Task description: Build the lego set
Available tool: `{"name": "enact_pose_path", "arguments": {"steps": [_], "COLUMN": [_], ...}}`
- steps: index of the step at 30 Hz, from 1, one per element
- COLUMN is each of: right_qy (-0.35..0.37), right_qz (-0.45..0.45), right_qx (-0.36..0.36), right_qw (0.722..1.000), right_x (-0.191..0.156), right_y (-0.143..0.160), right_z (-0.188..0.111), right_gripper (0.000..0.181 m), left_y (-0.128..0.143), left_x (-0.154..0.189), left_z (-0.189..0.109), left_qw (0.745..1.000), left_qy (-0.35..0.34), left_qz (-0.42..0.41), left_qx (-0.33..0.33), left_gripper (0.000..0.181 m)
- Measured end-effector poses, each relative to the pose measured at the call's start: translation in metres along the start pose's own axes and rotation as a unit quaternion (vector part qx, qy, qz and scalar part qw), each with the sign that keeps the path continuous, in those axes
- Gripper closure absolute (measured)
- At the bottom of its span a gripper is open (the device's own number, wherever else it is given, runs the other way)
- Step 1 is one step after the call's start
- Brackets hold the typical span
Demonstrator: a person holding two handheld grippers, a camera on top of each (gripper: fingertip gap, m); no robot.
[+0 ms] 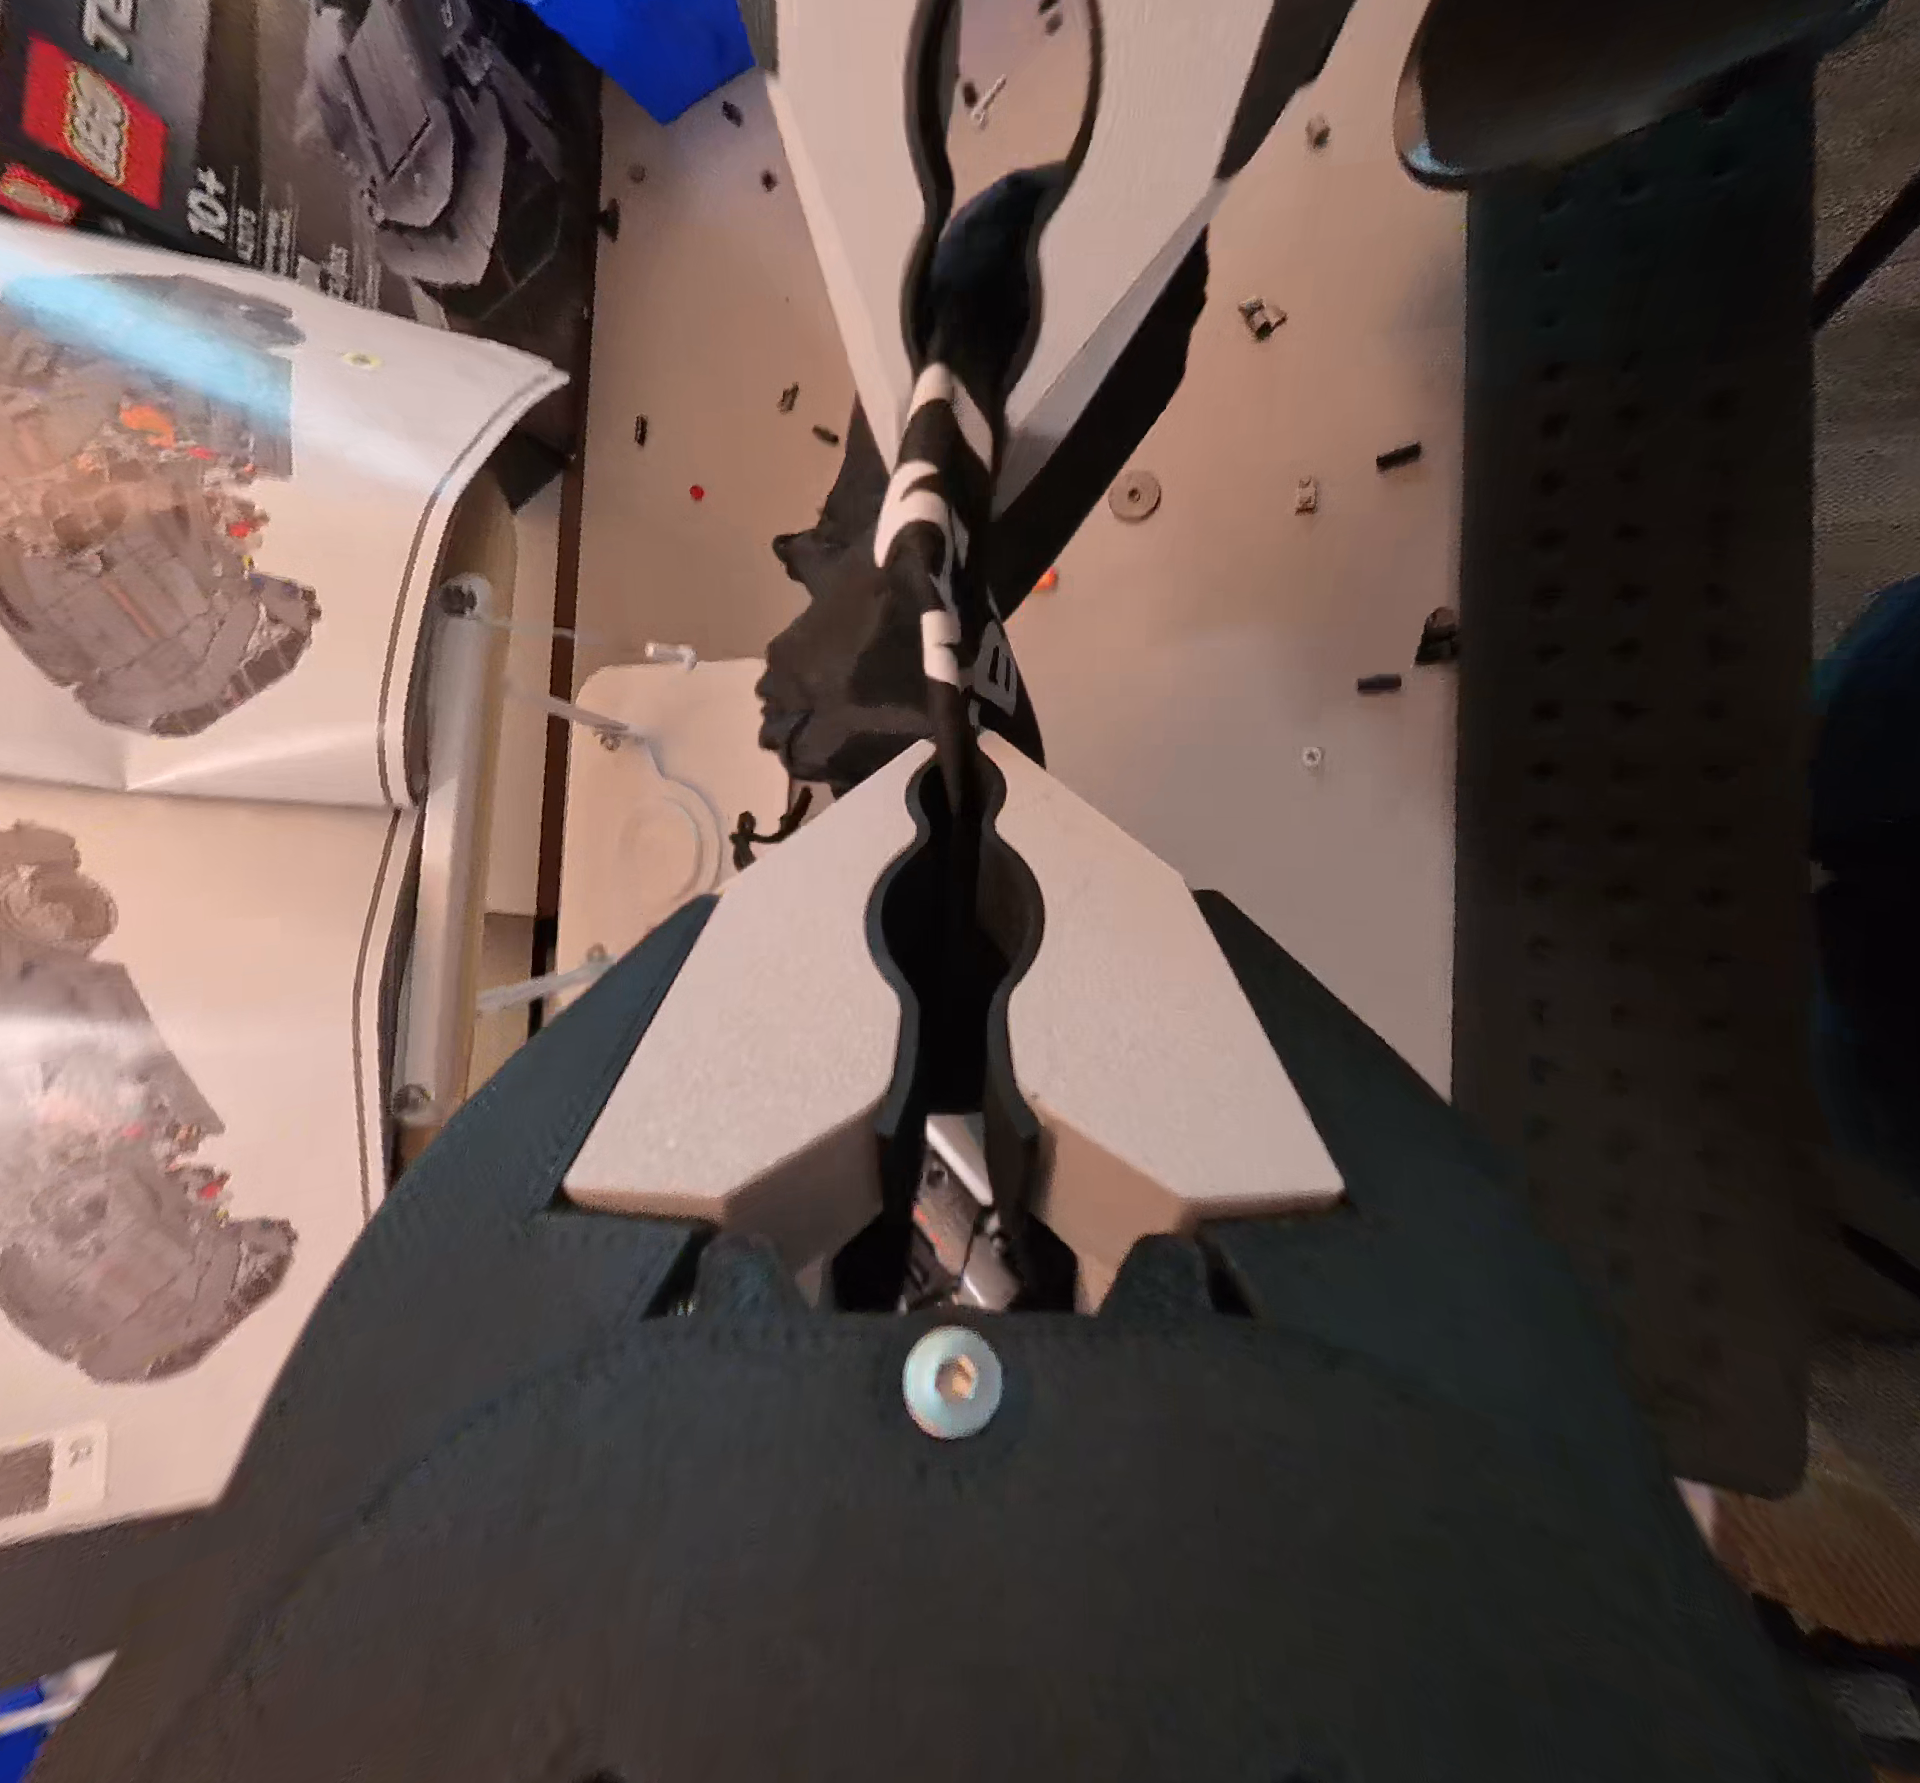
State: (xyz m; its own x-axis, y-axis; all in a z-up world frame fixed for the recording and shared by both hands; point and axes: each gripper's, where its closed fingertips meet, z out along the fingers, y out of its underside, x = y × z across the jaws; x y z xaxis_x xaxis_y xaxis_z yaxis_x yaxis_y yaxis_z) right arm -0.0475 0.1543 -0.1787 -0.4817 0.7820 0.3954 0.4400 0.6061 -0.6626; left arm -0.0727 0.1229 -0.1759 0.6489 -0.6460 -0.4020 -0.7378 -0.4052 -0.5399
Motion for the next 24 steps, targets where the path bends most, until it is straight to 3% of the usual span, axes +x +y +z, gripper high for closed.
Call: {"name": "enact_pose_path", "arguments": {"steps": [6,13,18,24], "right_qy": [-0.009,-0.016,-0.04,-0.078], "right_qz": [0.032,0.101,0.145,0.19], "right_qx": [0.061,0.125,0.113,0.091], "right_qw": [0.998,0.987,0.982,0.974], "right_x": [0.003,0.016,0.016,0.007], "right_y": [-0.027,-0.034,-0.016,0.01], "right_z": [0.0,-0.003,0.016,0.04], "right_gripper": [0.155,0.158,0.161,0.167], "left_y": [0.038,0.112,0.196,0.332], "left_x": [-0.016,-0.062,-0.099,-0.124], "left_z": [-0.04,-0.116,-0.173,-0.247], "left_qw": [0.999,0.99,0.97,0.915], "left_qy": [-0.023,-0.076,-0.122,-0.179], "left_qz": [-0.041,-0.119,-0.21,-0.362], "left_qx": [-0.009,-0.021,-0.033,-0.01], "left_gripper": [0.181,0.181,0.181,0.181]}}
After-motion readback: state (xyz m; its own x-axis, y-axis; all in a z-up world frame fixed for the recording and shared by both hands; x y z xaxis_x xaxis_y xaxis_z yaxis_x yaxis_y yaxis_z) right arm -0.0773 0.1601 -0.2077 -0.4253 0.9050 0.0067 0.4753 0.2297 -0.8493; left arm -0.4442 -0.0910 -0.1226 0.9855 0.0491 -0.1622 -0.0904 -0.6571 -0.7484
